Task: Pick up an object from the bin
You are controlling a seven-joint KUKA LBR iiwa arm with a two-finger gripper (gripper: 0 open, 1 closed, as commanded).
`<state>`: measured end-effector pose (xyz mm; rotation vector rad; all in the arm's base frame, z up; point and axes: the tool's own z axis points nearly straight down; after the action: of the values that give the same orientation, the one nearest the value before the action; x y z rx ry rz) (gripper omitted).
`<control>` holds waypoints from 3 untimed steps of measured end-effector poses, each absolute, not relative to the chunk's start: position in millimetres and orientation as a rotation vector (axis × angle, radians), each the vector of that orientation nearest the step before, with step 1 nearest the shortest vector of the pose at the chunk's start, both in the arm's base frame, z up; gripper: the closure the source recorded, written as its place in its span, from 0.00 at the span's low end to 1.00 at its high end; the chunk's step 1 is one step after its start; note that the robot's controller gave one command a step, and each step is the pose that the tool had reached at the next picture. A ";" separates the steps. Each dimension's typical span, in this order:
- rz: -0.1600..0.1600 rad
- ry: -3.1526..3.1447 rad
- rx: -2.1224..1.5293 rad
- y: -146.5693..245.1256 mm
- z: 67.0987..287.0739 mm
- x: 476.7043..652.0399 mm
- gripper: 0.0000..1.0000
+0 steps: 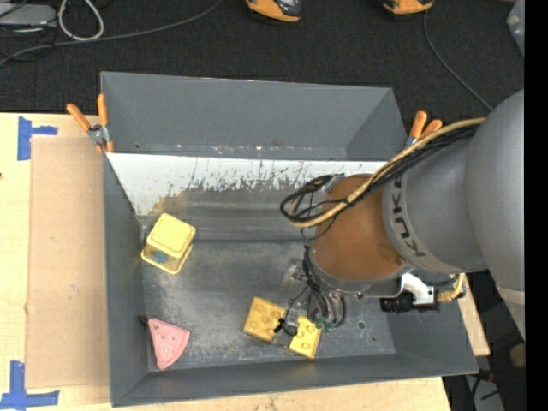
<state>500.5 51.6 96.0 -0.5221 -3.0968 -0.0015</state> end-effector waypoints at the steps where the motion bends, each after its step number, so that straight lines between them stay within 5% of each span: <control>1: 0.002 -3.077 -0.598 17.8 102.7 509.8 0.00; 2: -0.001 -3.023 -0.839 37.7 76.1 535.7 0.00; 3: 0.001 -3.036 -0.782 81.0 69.9 498.3 0.00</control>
Offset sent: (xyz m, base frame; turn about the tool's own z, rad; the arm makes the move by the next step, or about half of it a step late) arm 0.0364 -0.0125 -0.0207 0.2069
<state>498.3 81.0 69.9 -0.7816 -3.0357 0.0009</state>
